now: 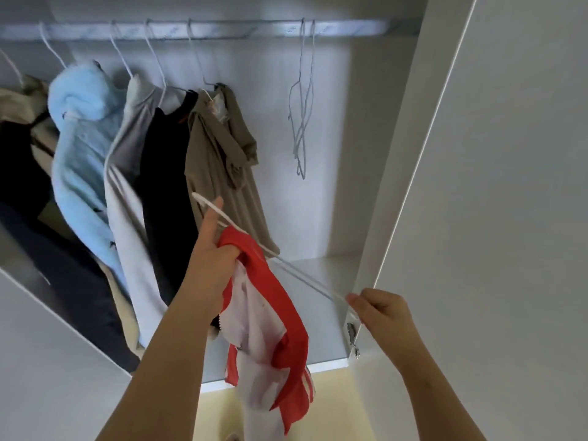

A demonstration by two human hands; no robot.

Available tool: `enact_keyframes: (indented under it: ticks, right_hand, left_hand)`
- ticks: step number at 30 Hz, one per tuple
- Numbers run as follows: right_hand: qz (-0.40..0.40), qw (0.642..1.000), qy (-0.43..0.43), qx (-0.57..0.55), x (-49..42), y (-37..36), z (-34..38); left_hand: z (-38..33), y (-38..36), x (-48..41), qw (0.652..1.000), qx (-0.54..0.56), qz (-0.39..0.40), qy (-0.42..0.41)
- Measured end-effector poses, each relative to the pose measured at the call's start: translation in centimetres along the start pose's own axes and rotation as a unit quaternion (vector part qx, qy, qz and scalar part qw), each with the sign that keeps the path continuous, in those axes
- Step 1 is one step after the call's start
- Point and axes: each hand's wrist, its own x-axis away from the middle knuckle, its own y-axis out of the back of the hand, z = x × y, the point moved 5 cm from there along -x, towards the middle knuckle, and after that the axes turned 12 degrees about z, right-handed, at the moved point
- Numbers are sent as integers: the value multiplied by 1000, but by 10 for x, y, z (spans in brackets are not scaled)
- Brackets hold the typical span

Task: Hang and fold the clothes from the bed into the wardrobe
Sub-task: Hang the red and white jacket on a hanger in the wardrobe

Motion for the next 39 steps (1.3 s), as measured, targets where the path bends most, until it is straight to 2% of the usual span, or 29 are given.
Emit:
enact_keyframes:
  ticks: [5,11,13,15,17,18,21,23,26,30,32,35,36,37,39]
  right_hand:
    - [-12,1000,18,8,12,17,10]
    - [-68,998,14,-6,23,40,5]
    - [-113,993,-10,44,23,45,4]
    - [-126,978,-39,164,18,46,10]
    - [-75,961,-36,266,10,34,22]
    - [-36,963,-18,265,5,23,29]
    - [85,974,29,208,-6,-19,50]
    - [117,974,58,186,-13,-38,58]
    - [59,992,37,109,-20,-36,61]
    - [-46,999,-1,14,-19,-23,53]
    - [-11,999,-21,-39,-18,-26,53]
    - [126,979,-120,-110,-14,-44,50]
    - [145,973,-141,-114,-12,-49,47]
    - [138,972,-151,-120,-11,-51,44]
    - [49,979,-141,-136,-12,-47,40]
  left_hand:
    - [-5,-19,13,1000,-7,-28,-5]
    - [-11,-40,23,996,-76,41,-10]
    - [-13,-40,27,992,-111,44,-30]
    - [-16,-43,30,988,-137,51,-51]
    - [-19,-52,36,982,-162,73,-59]
    - [-20,-57,38,979,-174,84,-59]
    - [-23,-69,41,969,-213,108,-67]
    - [-25,-72,41,965,-226,110,-74]
    - [-28,-64,41,965,-233,82,-90]
    - [-32,-29,39,975,-197,-47,-95]
    - [-33,-12,39,970,-205,-92,-91]
    - [-33,-7,39,966,-228,-80,-87]
    - [-33,-8,41,965,-238,-70,-85]
    - [-33,-9,42,963,-250,-60,-84]
    - [-31,-9,42,960,-267,-31,-76]
